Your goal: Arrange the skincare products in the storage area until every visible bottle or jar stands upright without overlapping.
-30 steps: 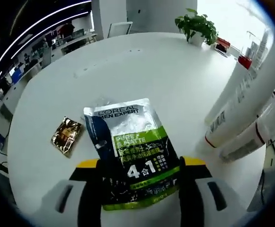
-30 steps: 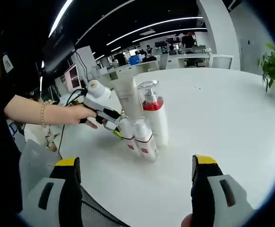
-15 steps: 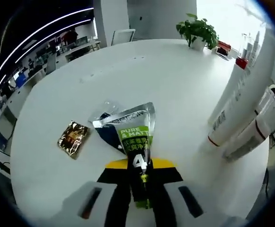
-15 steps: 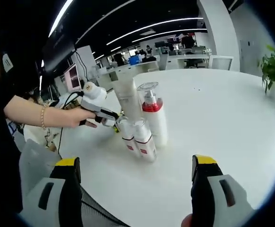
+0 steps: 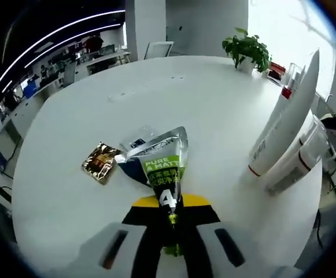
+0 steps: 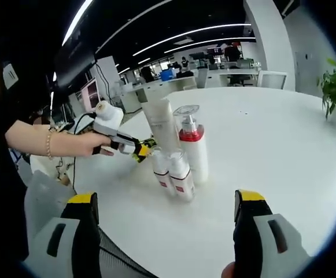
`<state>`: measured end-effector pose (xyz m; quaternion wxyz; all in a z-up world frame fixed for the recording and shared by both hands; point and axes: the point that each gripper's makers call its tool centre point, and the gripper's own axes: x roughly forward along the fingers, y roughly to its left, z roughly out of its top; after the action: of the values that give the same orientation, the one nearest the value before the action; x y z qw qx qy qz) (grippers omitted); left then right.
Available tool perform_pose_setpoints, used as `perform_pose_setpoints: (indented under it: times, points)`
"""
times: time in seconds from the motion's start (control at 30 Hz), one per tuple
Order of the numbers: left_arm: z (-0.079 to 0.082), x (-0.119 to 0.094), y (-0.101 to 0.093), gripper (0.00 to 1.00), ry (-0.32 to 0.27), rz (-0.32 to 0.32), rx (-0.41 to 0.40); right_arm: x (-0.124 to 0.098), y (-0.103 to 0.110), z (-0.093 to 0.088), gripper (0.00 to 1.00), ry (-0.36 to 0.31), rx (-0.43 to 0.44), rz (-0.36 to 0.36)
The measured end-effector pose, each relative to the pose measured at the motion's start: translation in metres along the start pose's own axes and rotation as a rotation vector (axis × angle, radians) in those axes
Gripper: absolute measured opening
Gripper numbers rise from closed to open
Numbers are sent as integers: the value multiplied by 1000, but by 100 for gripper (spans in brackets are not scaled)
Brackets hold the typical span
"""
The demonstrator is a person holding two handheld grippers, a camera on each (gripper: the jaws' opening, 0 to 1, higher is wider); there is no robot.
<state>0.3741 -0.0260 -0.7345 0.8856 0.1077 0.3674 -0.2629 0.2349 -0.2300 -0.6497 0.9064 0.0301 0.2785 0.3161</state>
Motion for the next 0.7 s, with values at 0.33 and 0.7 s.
perform_pose_setpoints:
  times: [0.33,0.7]
  points:
    - [1,-14,-5,6,-24,0,-6,-4,10,4,97,-10,-21,11]
    - [-4,-40,-7,6,-43,-2,1,-8,27,12,97,-26,-45,26]
